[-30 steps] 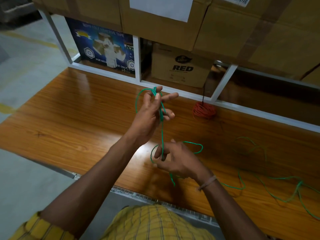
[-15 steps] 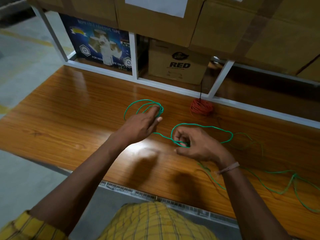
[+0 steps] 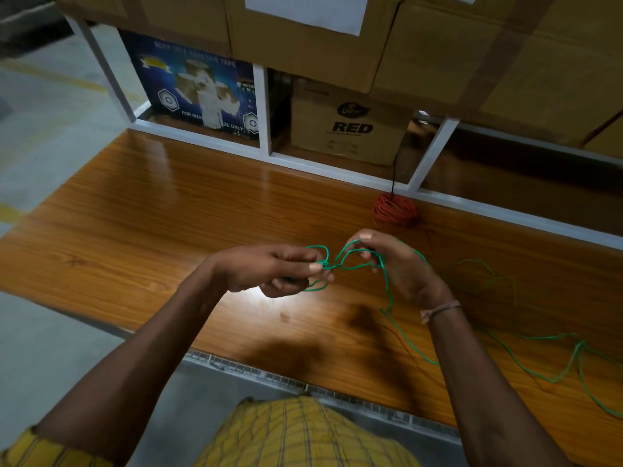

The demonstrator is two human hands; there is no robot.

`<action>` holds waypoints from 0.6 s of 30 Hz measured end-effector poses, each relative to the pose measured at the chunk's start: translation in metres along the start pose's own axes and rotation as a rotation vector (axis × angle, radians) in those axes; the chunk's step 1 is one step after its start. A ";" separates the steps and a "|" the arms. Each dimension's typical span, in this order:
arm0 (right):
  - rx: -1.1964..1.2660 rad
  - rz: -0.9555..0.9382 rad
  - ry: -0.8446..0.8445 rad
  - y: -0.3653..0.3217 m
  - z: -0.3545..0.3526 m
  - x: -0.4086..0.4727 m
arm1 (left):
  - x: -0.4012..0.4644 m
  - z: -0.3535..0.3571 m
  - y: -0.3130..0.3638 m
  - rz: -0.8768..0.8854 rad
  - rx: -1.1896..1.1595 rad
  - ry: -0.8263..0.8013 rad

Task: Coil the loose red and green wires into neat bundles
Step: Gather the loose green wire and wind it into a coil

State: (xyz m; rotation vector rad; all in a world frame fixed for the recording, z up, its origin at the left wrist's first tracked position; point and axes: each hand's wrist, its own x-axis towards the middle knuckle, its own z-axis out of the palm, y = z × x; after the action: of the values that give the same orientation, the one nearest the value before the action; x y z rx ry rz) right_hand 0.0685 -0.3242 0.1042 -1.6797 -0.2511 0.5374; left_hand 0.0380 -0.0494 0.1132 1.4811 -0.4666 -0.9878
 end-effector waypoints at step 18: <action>-0.386 0.083 -0.156 0.035 0.009 0.010 | 0.016 -0.023 -0.018 0.193 -0.817 0.569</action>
State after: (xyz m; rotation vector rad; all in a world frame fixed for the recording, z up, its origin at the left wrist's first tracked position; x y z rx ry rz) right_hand 0.0677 -0.3183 0.0670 -2.0308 -0.4204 0.7171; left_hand 0.0610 -0.0447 0.0887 0.8777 0.2015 -0.4633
